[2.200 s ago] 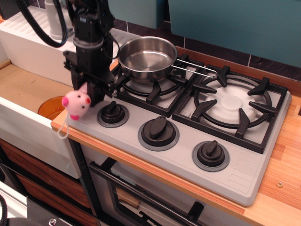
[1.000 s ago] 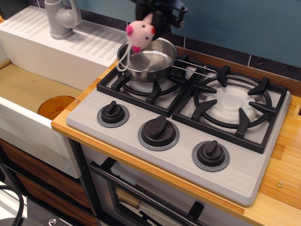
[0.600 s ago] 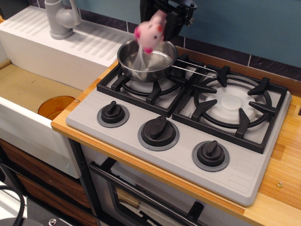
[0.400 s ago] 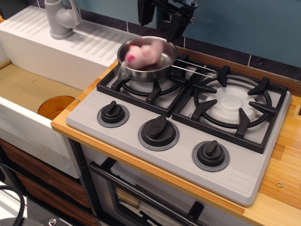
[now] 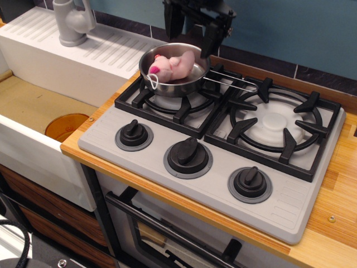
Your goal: Put stuffedpig in pan
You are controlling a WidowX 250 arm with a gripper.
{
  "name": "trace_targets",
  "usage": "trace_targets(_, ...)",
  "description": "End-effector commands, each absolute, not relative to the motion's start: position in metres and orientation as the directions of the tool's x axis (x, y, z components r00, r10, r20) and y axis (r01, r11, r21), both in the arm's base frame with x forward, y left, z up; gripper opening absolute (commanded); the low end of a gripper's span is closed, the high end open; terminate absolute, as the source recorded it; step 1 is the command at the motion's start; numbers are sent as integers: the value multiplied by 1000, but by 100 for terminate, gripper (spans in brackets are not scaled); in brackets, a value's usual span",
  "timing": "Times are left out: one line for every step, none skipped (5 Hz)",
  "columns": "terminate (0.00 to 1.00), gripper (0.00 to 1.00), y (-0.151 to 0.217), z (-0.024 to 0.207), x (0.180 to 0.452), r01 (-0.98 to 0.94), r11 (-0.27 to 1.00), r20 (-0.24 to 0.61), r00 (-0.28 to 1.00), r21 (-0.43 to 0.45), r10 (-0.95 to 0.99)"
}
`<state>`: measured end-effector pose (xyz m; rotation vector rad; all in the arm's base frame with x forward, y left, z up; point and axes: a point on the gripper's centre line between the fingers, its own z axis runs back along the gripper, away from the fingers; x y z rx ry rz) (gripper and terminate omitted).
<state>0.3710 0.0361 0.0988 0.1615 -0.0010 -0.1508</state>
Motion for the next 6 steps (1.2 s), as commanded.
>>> trace_targets(0, 100, 15, 146, 359, 103, 987, 149, 981, 126, -122)
trace_targets(0, 100, 5, 151, 354, 90, 987, 172, 979, 134, -113)
trace_targets(0, 100, 0, 155, 354, 91, 984, 167, 979, 152, -116)
trace_targets(0, 100, -3, 155, 354, 94, 985, 168, 979, 144, -118)
trace_targets(0, 100, -5, 158, 353, 104, 984, 161, 979, 148, -127)
trace_targets(0, 100, -6, 156, 353, 101, 975, 144, 981, 199, -130)
